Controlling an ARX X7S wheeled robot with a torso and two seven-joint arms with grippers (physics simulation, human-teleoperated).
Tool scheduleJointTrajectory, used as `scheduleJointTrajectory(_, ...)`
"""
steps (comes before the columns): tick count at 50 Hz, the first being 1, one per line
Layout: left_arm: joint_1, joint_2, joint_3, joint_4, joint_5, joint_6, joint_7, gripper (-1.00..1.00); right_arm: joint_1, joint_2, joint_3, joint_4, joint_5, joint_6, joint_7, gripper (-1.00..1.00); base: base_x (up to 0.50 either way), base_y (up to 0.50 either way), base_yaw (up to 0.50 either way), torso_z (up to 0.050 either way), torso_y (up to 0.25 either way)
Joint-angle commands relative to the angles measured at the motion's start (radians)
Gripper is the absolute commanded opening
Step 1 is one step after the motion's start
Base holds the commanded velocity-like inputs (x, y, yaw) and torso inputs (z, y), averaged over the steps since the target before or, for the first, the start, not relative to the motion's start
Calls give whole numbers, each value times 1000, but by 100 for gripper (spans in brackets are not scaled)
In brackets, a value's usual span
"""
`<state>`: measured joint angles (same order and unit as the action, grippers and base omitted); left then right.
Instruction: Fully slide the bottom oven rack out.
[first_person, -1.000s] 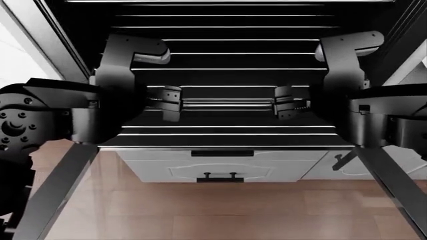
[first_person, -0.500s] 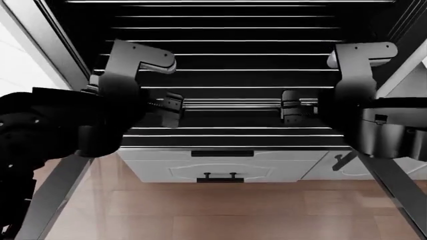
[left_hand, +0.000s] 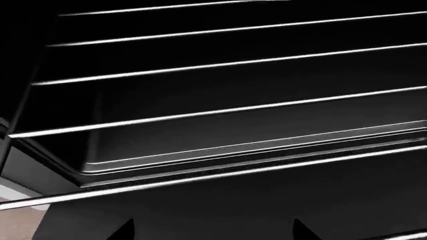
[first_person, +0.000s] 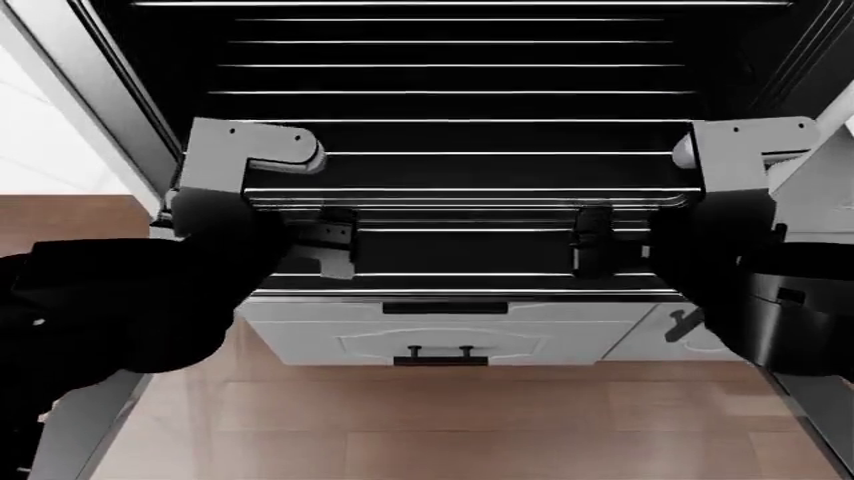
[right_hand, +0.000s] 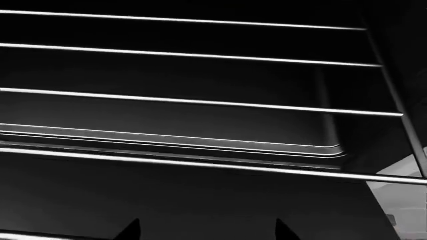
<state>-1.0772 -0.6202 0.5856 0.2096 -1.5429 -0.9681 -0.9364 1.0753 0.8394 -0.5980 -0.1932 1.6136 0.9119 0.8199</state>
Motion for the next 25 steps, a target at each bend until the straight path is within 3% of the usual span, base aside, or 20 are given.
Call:
scheduleJointTrajectory(1,167,-60,123,-213,-189,-167,-56,100,-174,64,-129,55,130,127,57,100,-15,0,0,-12,-15)
scheduleJointTrajectory(10,255,-102,115,-136,-242,-144,-88,100,-229,125,-118,-41,190,114,94,100,-7,0,0,-6,-15)
scheduleJointTrajectory(25,289,-150,117,-25,-379,-143,-210,100,-378,216,-100,-197,217,30,106,100,-8,0,-1,-7,-16)
